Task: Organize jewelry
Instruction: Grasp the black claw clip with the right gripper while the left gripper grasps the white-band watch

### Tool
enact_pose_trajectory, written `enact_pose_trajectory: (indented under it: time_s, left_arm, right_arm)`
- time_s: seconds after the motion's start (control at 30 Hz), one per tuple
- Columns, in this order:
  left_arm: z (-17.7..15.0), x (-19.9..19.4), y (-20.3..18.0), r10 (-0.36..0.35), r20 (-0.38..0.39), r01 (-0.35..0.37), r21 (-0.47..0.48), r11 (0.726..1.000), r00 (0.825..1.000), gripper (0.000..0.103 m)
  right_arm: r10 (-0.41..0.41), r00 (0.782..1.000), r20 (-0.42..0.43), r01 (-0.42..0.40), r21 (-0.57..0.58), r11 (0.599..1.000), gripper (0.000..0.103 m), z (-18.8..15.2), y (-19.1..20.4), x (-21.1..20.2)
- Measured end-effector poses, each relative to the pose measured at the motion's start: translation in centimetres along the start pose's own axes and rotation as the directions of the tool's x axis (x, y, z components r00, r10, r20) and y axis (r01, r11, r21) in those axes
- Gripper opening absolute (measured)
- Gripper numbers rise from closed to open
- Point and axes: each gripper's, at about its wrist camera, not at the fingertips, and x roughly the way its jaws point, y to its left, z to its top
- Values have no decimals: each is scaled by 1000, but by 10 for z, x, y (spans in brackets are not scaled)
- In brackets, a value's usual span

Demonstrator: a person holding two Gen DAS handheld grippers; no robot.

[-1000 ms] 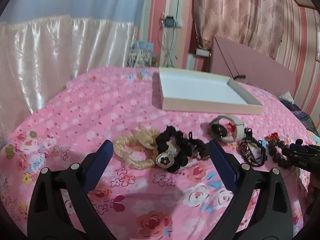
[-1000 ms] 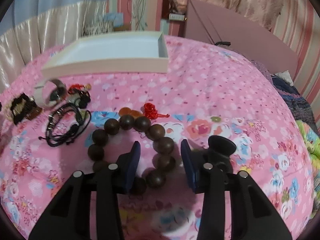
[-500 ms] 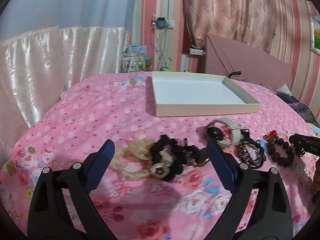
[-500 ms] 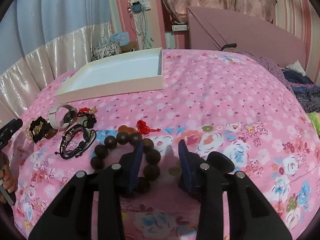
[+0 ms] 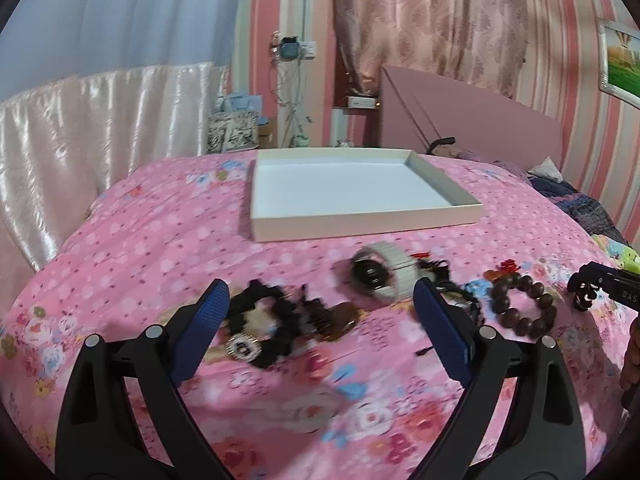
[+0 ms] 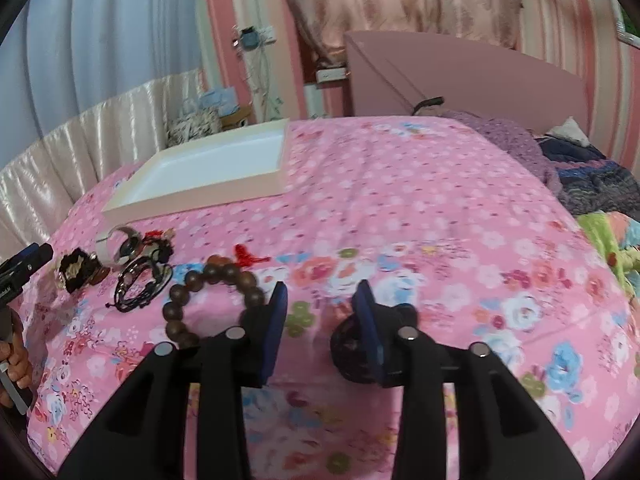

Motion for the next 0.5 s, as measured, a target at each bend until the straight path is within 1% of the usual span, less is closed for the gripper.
enact_pose_trajectory:
  time_s: [0.1, 0.17, 0.2, 0.23, 0.3, 0.37, 0.4, 0.43, 0.47, 0.5]
  left_arm:
    - [4, 5, -13, -14, -1, 14, 19, 1000, 1000, 92]
    - [6, 11, -20, -26, -9, 27, 25, 999, 1000, 92]
    - [7, 15, -23, -27, -17, 28, 26, 999, 999, 92]
    - [8, 18, -26, -31, -23, 32, 25, 999, 999, 92]
    - [9, 26, -31, -35, -43, 37, 25, 999, 998, 92]
    - [9, 34, -34, -39, -64, 41, 26, 999, 997, 92]
    - [9, 40, -37, -43, -85, 45, 25, 999, 995, 92]
    - [10, 43, -39, -40, -94, 42, 28, 999, 995, 92]
    - [9, 46, -41, -34, -96, 37, 34, 999, 995, 92]
    - [9, 51, -43, -16, -101, 21, 46, 999, 995, 92]
  right_arm:
    - [-62, 998, -13, 62, 0, 998, 40, -3, -13, -1]
    - [-58, 997, -52, 59, 19, 998, 44, -5, -20, 5]
    - [-57, 996, -65, 59, 17, 998, 44, -5, -22, 9]
    - [-65, 996, -57, 66, 7, 998, 44, -5, -22, 11]
    - [-69, 995, -75, 68, -12, 998, 44, -2, -21, 15]
    - [-91, 991, -94, 86, -56, 995, 44, 0, -16, 19]
    - [-94, 991, -100, 86, -77, 993, 49, 0, -15, 19]
    - [-87, 990, -107, 75, -111, 991, 52, 0, -10, 20]
    - [-83, 991, -107, 70, -120, 990, 56, -1, -10, 21]
    - [-86, 991, -101, 72, -133, 989, 56, -2, -8, 21]
